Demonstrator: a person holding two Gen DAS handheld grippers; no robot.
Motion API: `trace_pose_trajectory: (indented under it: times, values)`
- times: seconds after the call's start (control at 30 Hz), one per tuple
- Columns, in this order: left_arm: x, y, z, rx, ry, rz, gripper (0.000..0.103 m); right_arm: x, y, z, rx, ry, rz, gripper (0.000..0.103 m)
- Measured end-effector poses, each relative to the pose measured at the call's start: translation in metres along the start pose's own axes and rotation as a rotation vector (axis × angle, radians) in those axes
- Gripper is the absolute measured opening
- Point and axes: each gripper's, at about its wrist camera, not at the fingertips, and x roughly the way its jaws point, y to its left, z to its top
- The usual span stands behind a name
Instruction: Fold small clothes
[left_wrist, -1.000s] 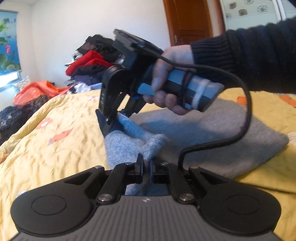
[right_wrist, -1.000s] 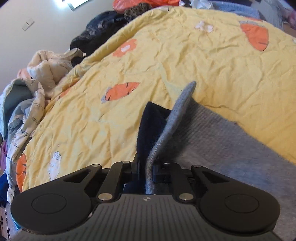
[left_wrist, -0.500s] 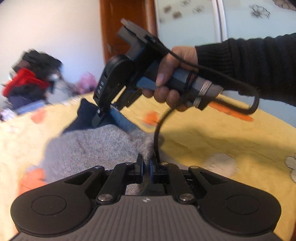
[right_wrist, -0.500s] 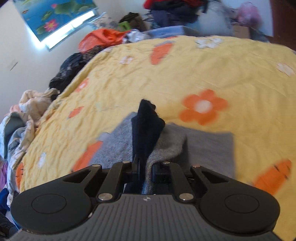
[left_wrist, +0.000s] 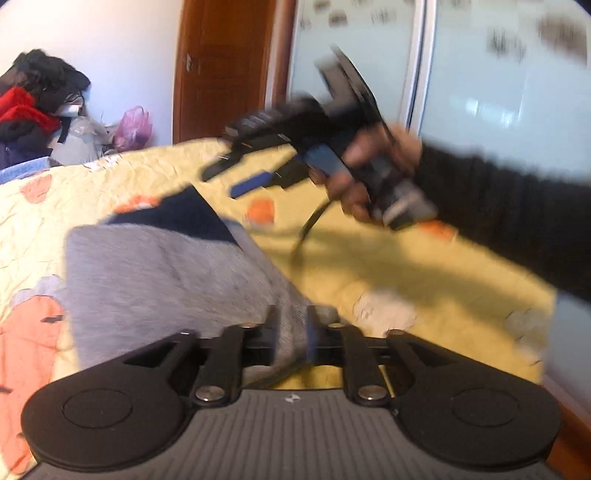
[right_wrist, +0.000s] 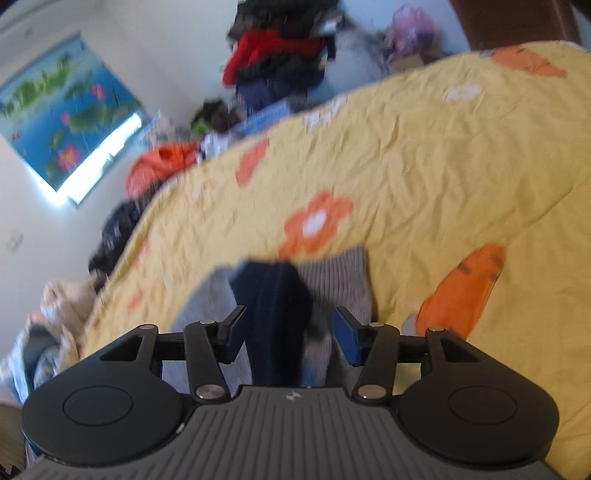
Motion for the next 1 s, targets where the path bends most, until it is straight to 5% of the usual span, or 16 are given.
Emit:
trace_pose_trajectory:
  times: [0.07,0.1,0.3,0.33,0.37,0.5,0.6,0.67,0.77,0.8,0.9,1.0]
  values:
    - [-0.019,0.014,-0.004,-0.015,-0.059,0.077,0.08,-0.004,0.001,0.004,0.0,-0.022,0.022,0.057]
    - [-0.023,0.021,-0.007,-0.008,-0.084,0.142,0.084,-0.001,0.003,0.005,-0.008,-0.012,0.028,0.057]
    - [-0.019,0.056,-0.019,-0.073,-0.058,0.35,0.084,0.054,0.01,0.002,-0.044,0.1,-0.051,0.057]
    - [-0.019,0.06,-0.018,-0.081,-0.055,0.362,0.084,0.062,0.01,0.0,-0.045,0.107,-0.058,0.05]
    - [-0.019,0.063,-0.017,-0.089,-0.051,0.369,0.084,0.065,0.012,-0.002,-0.054,0.105,-0.049,0.017]
    - [-0.033,0.072,-0.021,-0.094,-0.073,0.354,0.084,0.051,0.021,-0.002,-0.127,0.074,-0.064,0.018]
    - [-0.014,0.093,-0.013,-0.116,-0.083,0.309,0.084,0.047,-0.006,0.001,-0.047,0.079,-0.087,0.019]
    - [0.008,0.109,0.001,-0.183,-0.075,0.278,0.084,0.044,-0.014,-0.004,-0.006,0.054,-0.073,0.031]
    - [0.037,0.147,0.013,-0.403,-0.028,0.204,0.084,0.028,-0.014,-0.011,0.08,0.01,-0.054,0.088]
    - [0.043,0.159,0.014,-0.502,-0.017,0.172,0.084,0.018,-0.015,-0.015,0.091,-0.034,-0.05,0.099]
    - [0.067,0.199,0.007,-0.776,0.03,0.083,0.083,0.004,-0.022,-0.024,0.12,-0.07,-0.071,0.095]
    - [0.082,0.207,0.005,-0.835,0.043,0.048,0.083,0.013,-0.028,-0.037,0.135,-0.009,-0.108,0.088]
